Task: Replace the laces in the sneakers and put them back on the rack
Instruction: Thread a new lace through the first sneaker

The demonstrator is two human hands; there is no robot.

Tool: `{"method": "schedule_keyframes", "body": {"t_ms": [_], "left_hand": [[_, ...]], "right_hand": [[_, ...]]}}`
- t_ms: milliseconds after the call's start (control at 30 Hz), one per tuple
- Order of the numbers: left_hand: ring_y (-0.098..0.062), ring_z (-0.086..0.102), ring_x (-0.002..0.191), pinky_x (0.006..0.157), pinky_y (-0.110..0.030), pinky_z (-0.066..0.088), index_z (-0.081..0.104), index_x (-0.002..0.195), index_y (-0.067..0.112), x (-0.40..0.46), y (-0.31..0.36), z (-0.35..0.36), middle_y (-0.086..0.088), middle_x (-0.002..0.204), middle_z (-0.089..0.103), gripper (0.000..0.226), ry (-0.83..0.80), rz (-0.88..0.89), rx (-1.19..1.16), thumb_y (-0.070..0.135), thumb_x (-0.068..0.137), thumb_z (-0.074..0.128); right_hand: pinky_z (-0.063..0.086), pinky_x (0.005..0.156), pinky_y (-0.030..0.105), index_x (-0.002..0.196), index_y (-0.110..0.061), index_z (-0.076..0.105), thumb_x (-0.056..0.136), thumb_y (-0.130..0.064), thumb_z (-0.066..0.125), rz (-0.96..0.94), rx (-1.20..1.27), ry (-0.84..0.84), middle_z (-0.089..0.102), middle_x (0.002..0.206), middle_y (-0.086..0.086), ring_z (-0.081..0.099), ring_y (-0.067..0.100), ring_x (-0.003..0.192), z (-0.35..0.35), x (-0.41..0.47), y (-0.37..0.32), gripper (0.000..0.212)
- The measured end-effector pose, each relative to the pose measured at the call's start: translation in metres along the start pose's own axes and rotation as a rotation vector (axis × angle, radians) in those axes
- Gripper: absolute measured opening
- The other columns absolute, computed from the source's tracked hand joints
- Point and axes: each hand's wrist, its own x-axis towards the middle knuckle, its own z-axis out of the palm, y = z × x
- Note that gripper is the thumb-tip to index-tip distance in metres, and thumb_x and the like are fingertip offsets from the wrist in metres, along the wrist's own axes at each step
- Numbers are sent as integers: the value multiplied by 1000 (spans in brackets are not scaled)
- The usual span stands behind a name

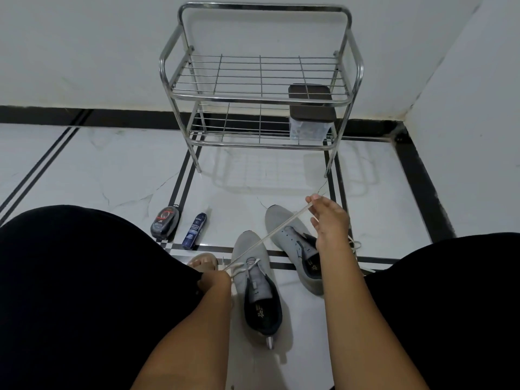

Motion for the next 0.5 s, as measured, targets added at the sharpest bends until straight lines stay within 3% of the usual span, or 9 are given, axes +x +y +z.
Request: {"method": "schedule_keyframes", "body": {"t_ms": [67,133,200,233,333,500], "left_hand": [[-39,42,128,103,-44,37,46,133,-4,-5,14,2,-23,140,42,41,113,57,53,13,96,50],[-34,47,124,100,-41,40,53,130,4,-19,35,5,-17,137,47,35,163,363,129,14,96,48],[-25,50,123,99,-32,38,52,133,11,-38,58,10,-9,135,54,35,-50,747,31,15,101,41],[-20,51,122,98,-28,37,51,135,14,-49,67,11,-3,133,56,35,-200,830,-11,16,102,38],[-9,51,117,90,-19,38,55,130,19,-63,82,11,6,126,58,31,-537,856,-82,24,103,40],[-8,57,87,73,-14,43,69,100,11,-51,69,8,4,90,66,21,-588,846,-108,25,97,55]], "right_hand": [[48,66,22,86,-22,69,87,-20,70,-56,-130,-34,68,83,-4,62,11,81,3,0,0,3],[50,62,20,88,-17,68,86,-17,72,-82,-244,-108,65,76,-3,59,10,70,10,-1,5,4],[51,61,19,89,-11,67,85,-15,72,-84,-346,-204,66,76,0,60,11,67,18,-5,12,7],[50,60,19,89,-11,65,85,-14,72,-87,-409,-247,68,78,1,63,12,68,22,-6,16,8],[52,59,19,81,-15,63,83,-13,73,-105,-527,-319,71,81,6,67,13,67,26,-10,23,11],[50,57,13,80,-13,70,85,-14,72,-165,-582,-299,69,72,3,62,7,61,22,-6,25,6]]}}
